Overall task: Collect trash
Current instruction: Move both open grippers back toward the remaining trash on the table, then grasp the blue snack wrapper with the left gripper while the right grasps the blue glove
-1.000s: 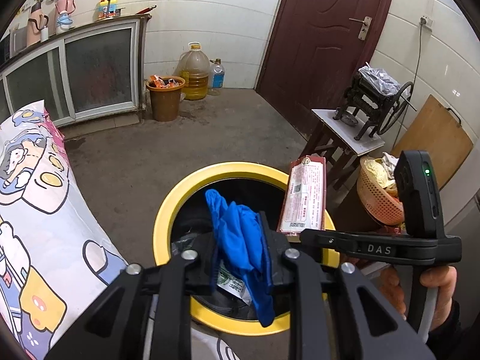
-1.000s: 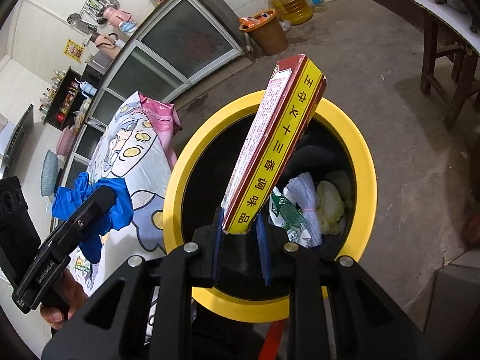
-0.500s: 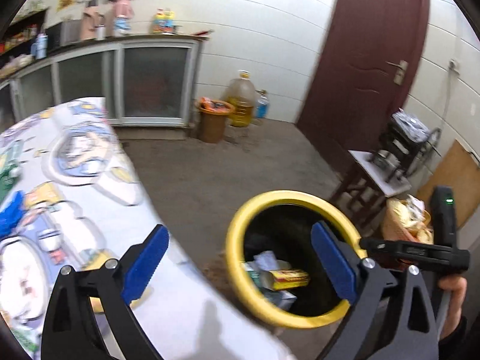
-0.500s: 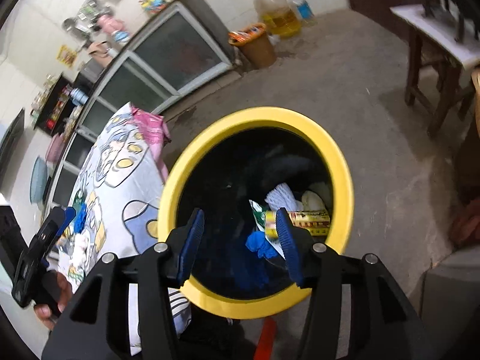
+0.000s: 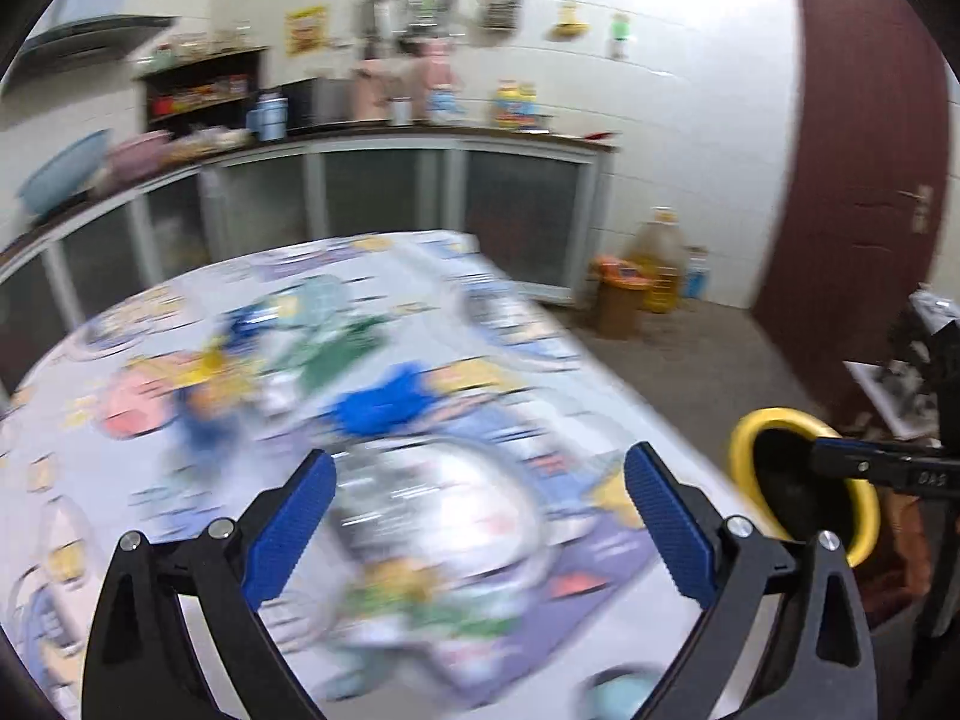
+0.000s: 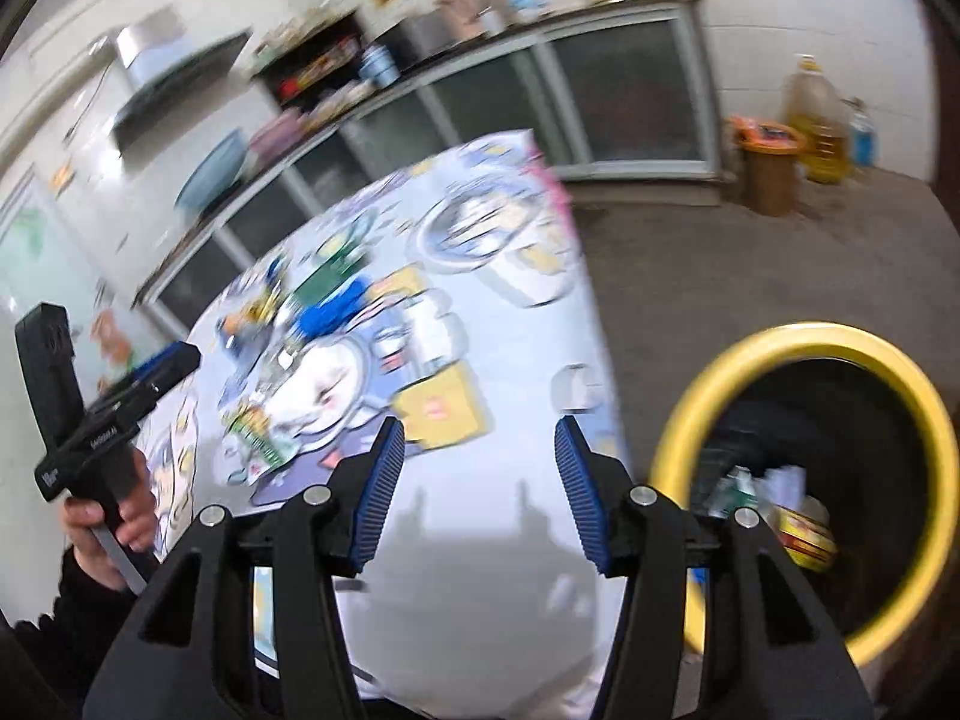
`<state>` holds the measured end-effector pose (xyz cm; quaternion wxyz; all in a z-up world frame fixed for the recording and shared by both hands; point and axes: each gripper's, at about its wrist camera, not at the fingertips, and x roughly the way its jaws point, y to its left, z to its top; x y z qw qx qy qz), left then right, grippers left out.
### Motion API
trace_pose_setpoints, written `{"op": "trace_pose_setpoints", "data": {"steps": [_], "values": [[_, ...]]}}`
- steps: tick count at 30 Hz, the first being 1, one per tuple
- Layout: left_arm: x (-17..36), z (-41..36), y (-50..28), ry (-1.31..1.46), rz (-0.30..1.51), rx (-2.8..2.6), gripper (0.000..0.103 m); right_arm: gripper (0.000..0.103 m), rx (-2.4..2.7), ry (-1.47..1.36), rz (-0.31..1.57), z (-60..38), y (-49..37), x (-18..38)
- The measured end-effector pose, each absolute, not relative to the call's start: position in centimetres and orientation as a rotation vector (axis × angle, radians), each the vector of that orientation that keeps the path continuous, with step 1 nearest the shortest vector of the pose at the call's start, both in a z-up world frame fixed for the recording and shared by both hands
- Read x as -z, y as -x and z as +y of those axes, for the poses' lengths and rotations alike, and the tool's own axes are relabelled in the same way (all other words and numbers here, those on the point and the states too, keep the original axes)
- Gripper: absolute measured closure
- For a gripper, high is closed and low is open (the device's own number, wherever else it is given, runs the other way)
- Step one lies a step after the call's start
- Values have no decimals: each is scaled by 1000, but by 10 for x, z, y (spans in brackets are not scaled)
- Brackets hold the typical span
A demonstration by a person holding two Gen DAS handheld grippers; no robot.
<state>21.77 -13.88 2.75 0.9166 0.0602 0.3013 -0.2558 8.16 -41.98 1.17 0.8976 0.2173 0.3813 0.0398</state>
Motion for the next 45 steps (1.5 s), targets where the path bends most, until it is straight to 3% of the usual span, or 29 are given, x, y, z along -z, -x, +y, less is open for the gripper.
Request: {"op": "trace_pose_setpoints", "data": {"steps": [5,12,24,37,40,42,43,45], "values": [[-15,-66,-245,-89,671,380,9,53,-165,-386,871,-366,-143,0],[-1,-27,-286,-43,702,301,9,53,-237,-371,917,-317,-228,-2],[16,-27,-362,15,770,265,9,51,-203,-433,1029,-290,-350,22],[42,-44,-427,21,842,222,9,49,-158,-410,1113,-273,-387,50],[55,-39,-435,66,880,239,27,49,-152,-363,1111,-266,-387,49],[61,-37,-438,94,901,260,46,59,-143,-336,1119,-262,-387,48],[62,-37,-438,102,903,272,60,71,-154,-335,1123,-260,-387,48],[58,-36,-434,109,893,289,68,83,-157,-303,1116,-254,-384,43]]}}
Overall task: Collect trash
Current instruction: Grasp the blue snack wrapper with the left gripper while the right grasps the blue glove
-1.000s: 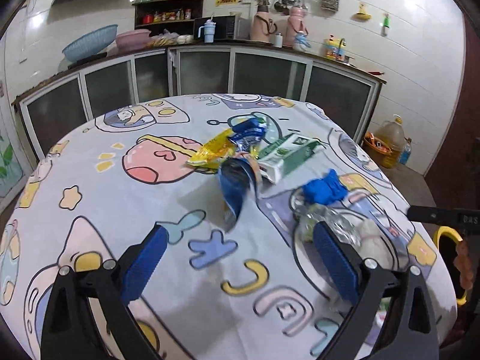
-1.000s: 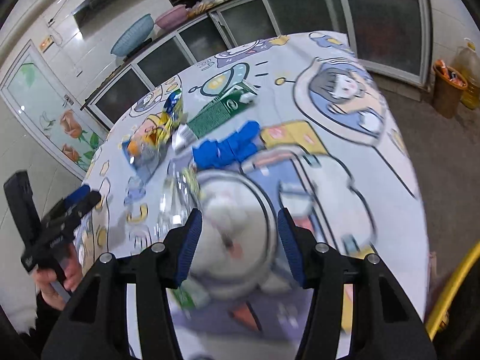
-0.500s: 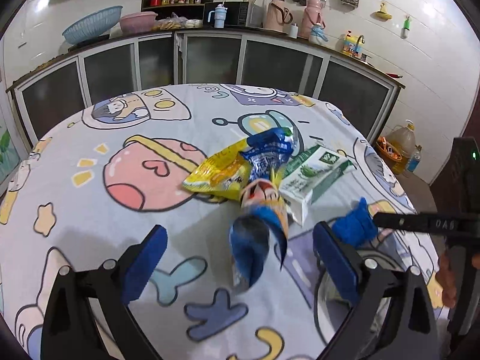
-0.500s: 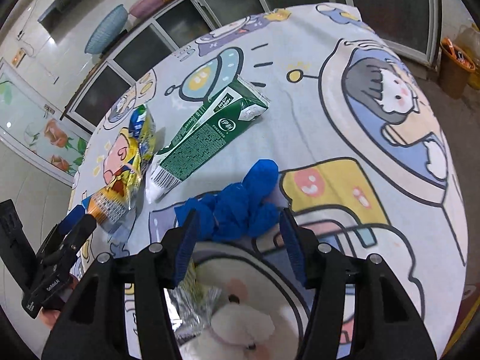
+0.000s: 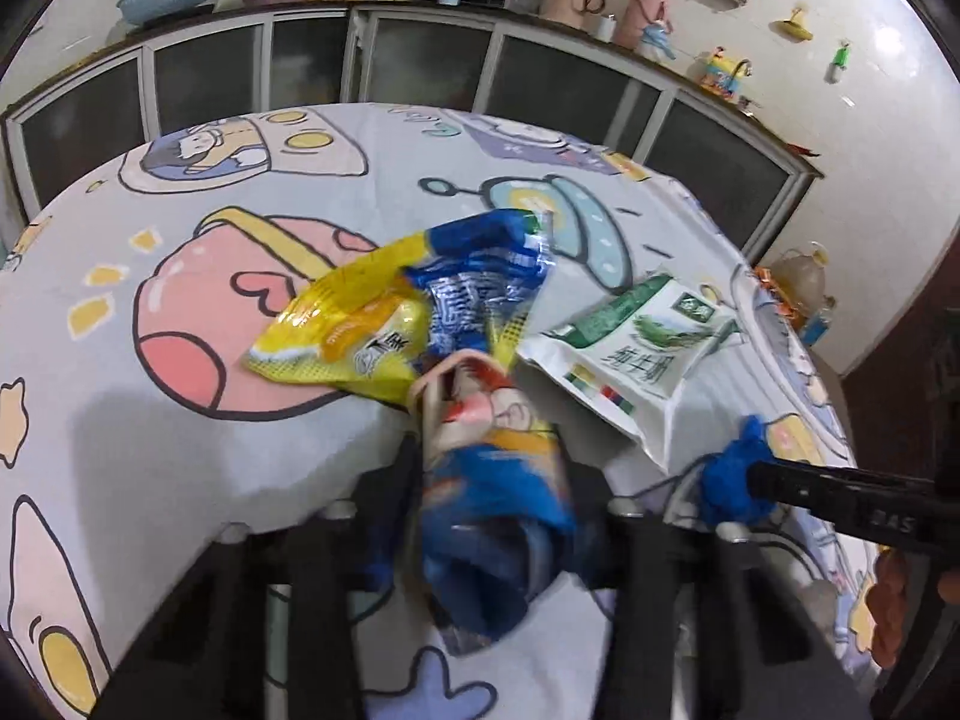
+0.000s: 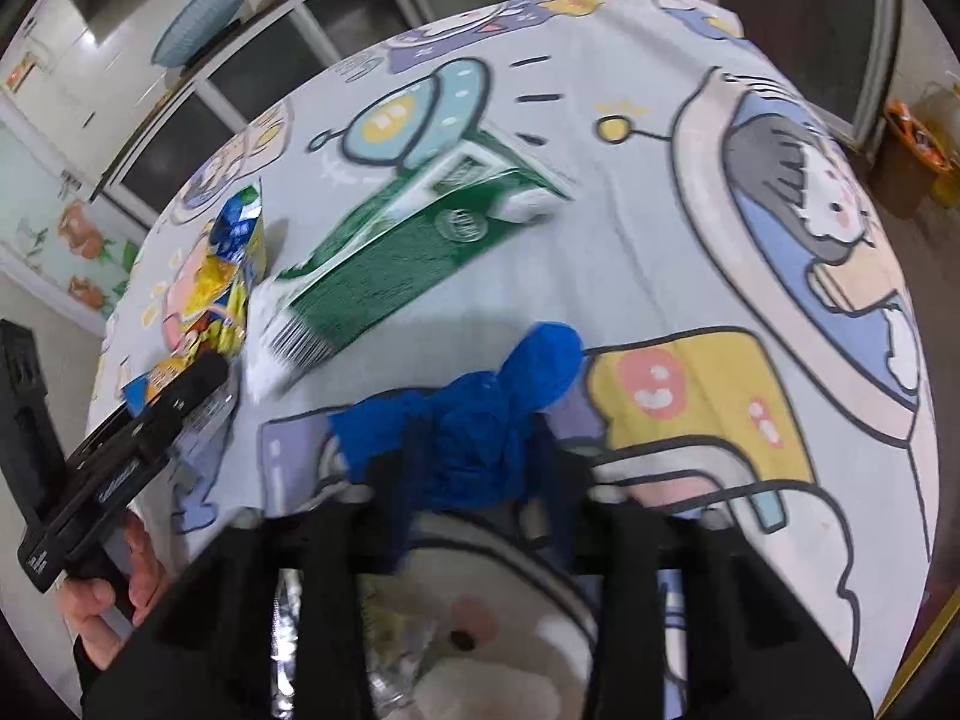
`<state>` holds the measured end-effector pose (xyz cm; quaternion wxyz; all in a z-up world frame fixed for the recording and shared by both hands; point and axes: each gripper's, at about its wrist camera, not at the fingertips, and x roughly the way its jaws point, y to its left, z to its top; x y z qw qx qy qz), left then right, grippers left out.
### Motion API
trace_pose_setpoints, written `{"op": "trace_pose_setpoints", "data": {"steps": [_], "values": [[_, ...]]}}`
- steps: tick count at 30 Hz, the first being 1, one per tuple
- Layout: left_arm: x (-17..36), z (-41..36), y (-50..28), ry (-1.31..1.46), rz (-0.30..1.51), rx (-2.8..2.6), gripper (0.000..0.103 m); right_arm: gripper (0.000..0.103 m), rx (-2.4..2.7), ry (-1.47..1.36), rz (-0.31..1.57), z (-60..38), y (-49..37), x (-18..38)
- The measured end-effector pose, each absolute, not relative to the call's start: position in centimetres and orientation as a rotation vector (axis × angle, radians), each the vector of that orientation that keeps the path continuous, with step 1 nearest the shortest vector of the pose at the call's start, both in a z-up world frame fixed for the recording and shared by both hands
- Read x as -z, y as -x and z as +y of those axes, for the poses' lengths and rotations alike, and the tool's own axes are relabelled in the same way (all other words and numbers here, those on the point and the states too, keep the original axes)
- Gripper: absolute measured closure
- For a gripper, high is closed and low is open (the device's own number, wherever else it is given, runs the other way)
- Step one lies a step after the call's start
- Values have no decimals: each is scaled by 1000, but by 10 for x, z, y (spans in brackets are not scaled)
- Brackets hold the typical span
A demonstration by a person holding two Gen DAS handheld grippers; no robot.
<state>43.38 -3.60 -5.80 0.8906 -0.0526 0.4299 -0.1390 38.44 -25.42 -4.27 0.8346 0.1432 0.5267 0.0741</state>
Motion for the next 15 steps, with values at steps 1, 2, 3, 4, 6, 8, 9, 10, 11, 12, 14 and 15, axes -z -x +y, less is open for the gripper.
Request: {"op": "trace_pose_setpoints", "data": {"steps": [1,2,3,4,6,8,9,10,11,12,14,15], "values": [[55,-35,-431,109,887,285,69,90,-155,-282,1106,-251,-382,40],[53,-32,-428,119,884,290,69,94,-159,-271,1099,-249,-380,37],[50,-29,-425,131,883,297,69,94,-170,-282,1092,-249,-377,34],[48,-26,-422,141,880,301,69,95,-185,-300,1090,-249,-374,31],[38,-17,-411,157,859,305,69,95,-212,-326,1080,-250,-369,24],[28,-8,-398,164,832,300,69,95,-222,-337,1065,-250,-363,16],[23,-4,-393,163,821,300,69,95,-232,-346,1054,-250,-359,10],[18,-1,-387,160,809,298,69,95,-245,-359,1048,-250,-356,6],[13,2,-381,155,795,296,69,95,-255,-367,1042,-250,-352,1],[6,5,-373,148,779,293,69,95,-258,-367,1029,-249,-348,-6],[-4,11,-359,145,759,296,69,95,-268,-365,1007,-248,-341,-16],[-8,13,-353,143,750,296,69,95,-277,-368,998,-248,-335,-22]]}}
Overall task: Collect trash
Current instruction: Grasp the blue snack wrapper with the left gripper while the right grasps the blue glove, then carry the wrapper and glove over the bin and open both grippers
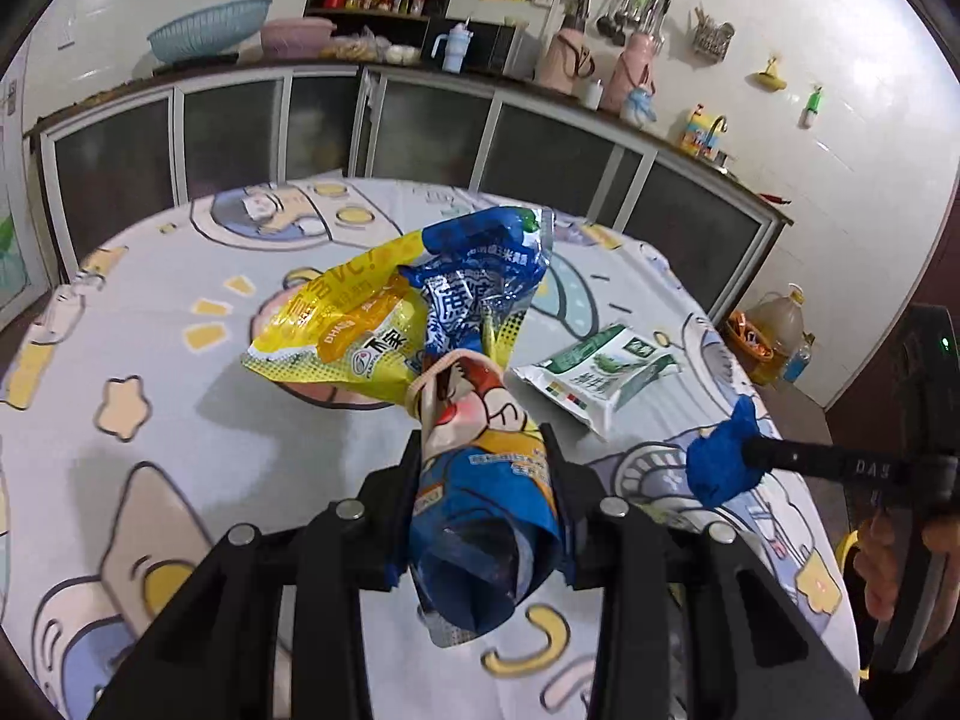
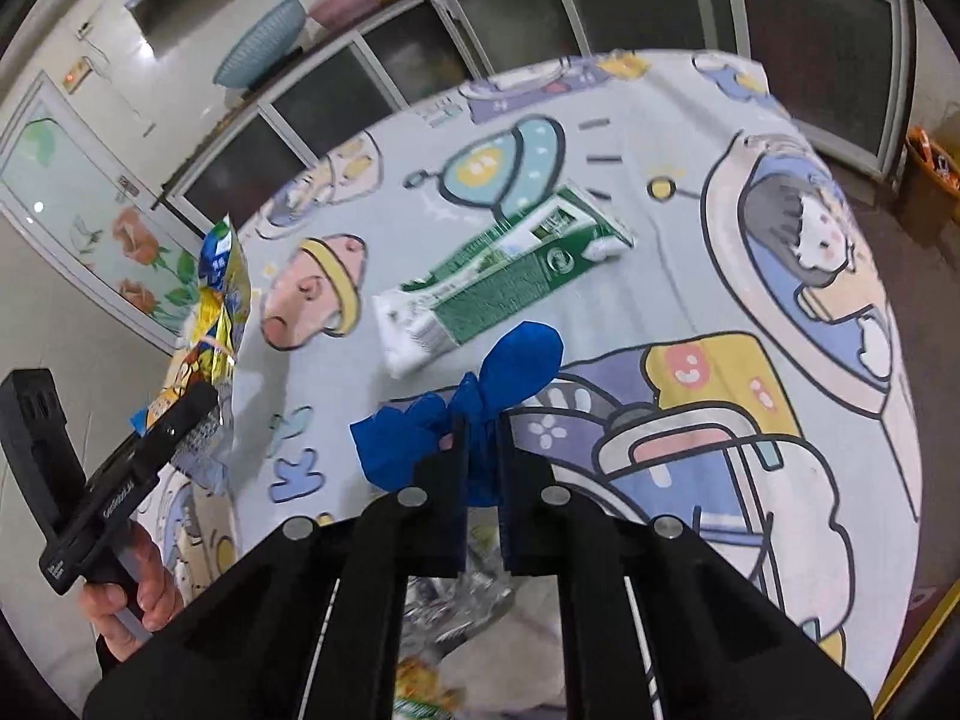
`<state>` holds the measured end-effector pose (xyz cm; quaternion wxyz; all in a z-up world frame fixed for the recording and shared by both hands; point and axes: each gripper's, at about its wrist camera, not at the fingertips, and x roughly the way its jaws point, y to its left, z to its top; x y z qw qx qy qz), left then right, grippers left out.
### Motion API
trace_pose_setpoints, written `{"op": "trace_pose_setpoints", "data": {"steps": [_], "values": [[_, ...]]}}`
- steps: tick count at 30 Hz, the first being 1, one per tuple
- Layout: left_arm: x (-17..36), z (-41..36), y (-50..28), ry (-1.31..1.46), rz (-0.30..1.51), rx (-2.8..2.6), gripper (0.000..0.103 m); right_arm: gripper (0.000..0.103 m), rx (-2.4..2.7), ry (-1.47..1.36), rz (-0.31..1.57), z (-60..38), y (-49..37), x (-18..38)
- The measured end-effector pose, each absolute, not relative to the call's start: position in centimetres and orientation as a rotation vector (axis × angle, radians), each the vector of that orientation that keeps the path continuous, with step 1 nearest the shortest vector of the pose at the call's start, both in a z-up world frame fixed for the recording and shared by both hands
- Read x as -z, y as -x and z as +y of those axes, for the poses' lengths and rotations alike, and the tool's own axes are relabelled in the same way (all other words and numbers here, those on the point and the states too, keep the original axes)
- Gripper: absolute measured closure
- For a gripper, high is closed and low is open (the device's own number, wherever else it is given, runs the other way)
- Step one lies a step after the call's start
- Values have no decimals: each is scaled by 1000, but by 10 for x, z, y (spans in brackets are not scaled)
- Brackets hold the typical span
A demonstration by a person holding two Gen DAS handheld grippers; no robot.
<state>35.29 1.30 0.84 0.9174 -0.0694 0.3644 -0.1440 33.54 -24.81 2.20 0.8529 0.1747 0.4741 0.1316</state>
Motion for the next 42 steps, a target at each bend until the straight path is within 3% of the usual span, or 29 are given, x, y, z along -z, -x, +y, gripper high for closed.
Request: {"op": "trace_pose_setpoints", "data": {"steps": [10,21,42], "values": [[-31,24,-296,107,702,300,69,95,-322,-374,937,-253,-280,-59],[-30,-2,-252,66,707,354,69,95,-303,-411,923,-288,-219,-55],[-43,-196,-192,-121,698,690,69,95,-13,-567,808,-460,-73,-44]]}}
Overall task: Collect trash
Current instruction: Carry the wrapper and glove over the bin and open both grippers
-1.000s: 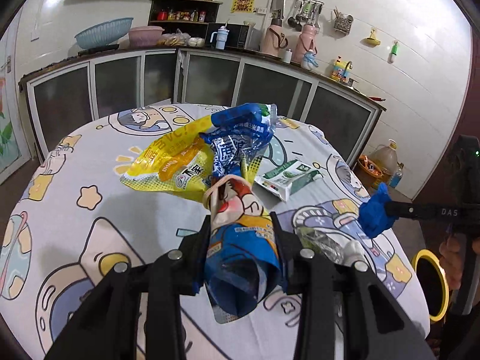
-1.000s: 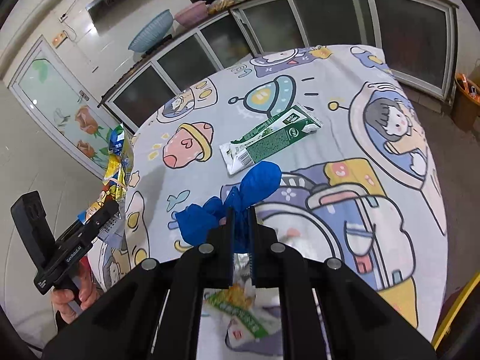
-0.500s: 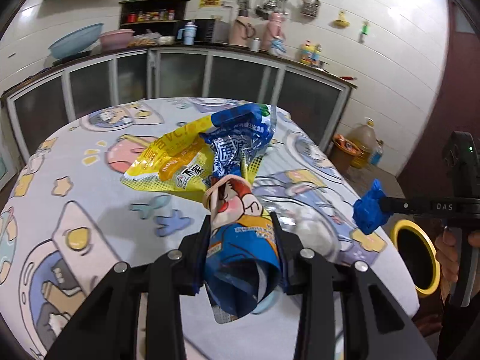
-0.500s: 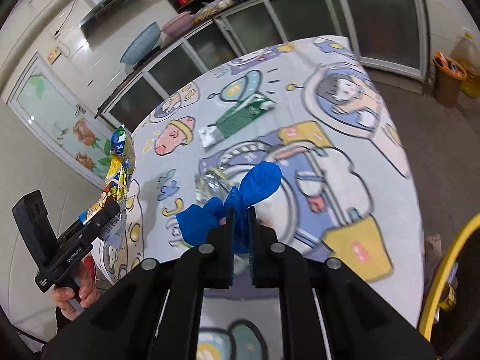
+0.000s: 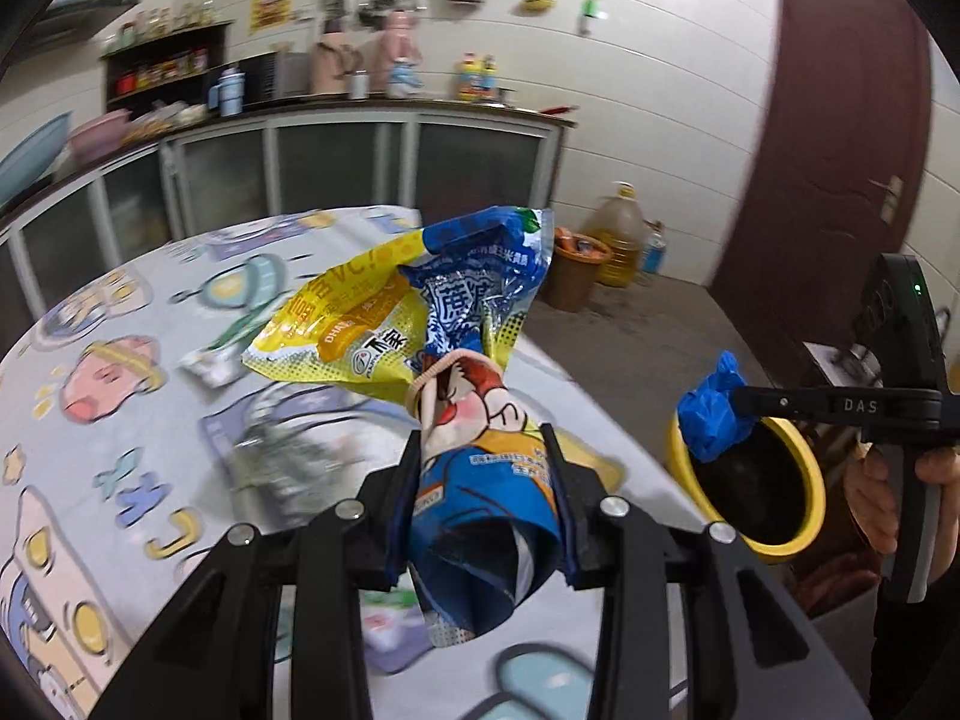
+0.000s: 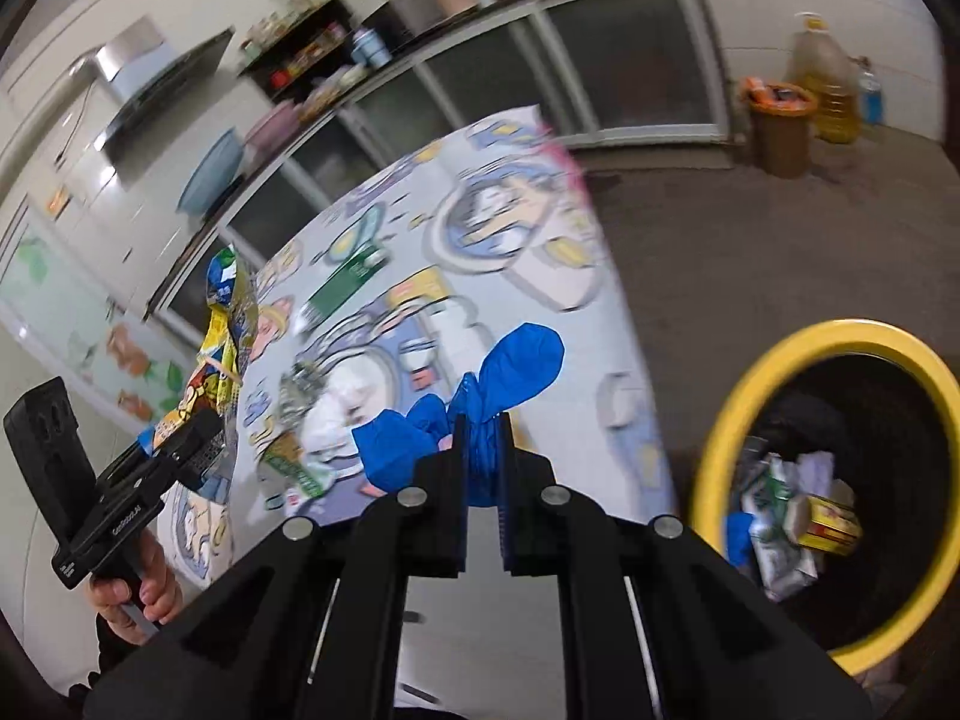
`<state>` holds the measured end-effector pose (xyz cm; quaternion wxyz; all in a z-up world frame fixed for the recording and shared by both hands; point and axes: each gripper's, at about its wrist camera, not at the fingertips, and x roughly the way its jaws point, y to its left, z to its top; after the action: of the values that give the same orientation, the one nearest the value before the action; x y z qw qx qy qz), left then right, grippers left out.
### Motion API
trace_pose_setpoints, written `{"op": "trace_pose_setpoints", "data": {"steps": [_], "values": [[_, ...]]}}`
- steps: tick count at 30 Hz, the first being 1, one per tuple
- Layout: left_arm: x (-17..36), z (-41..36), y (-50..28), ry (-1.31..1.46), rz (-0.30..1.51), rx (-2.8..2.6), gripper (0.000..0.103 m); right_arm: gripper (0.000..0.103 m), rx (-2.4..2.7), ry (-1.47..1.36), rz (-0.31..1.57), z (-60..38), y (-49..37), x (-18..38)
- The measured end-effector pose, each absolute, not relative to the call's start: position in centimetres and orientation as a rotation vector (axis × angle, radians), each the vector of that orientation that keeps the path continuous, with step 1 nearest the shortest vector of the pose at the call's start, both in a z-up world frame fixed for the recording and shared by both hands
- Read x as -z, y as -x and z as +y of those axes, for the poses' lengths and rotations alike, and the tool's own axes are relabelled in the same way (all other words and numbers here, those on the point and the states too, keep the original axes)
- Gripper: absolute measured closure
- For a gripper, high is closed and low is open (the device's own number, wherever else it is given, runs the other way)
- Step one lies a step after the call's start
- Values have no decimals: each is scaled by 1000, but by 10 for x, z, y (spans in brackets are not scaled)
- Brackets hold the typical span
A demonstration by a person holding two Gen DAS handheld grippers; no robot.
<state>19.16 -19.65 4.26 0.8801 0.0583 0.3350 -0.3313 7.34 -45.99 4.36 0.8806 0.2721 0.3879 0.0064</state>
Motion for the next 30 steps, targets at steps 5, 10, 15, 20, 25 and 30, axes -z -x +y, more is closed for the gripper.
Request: {"op": "trace_pose_setpoints", "data": {"steps": [5,10,15,20,25,30], "values": [[-46,-252,-179,-160,690,787,69,95,91,-606,769,-505,-38,-42],[-43,-305,-164,-204,689,884,69,95,192,-657,741,-548,-2,-30],[-31,-354,-149,-232,707,988,69,95,265,-690,737,-575,19,-13],[-14,-399,-138,-258,735,1058,69,95,314,-721,759,-593,32,10],[6,-433,-134,-282,778,1099,69,95,362,-741,791,-608,42,37],[24,-460,-132,-288,815,1123,69,95,391,-783,826,-620,49,61]]}}
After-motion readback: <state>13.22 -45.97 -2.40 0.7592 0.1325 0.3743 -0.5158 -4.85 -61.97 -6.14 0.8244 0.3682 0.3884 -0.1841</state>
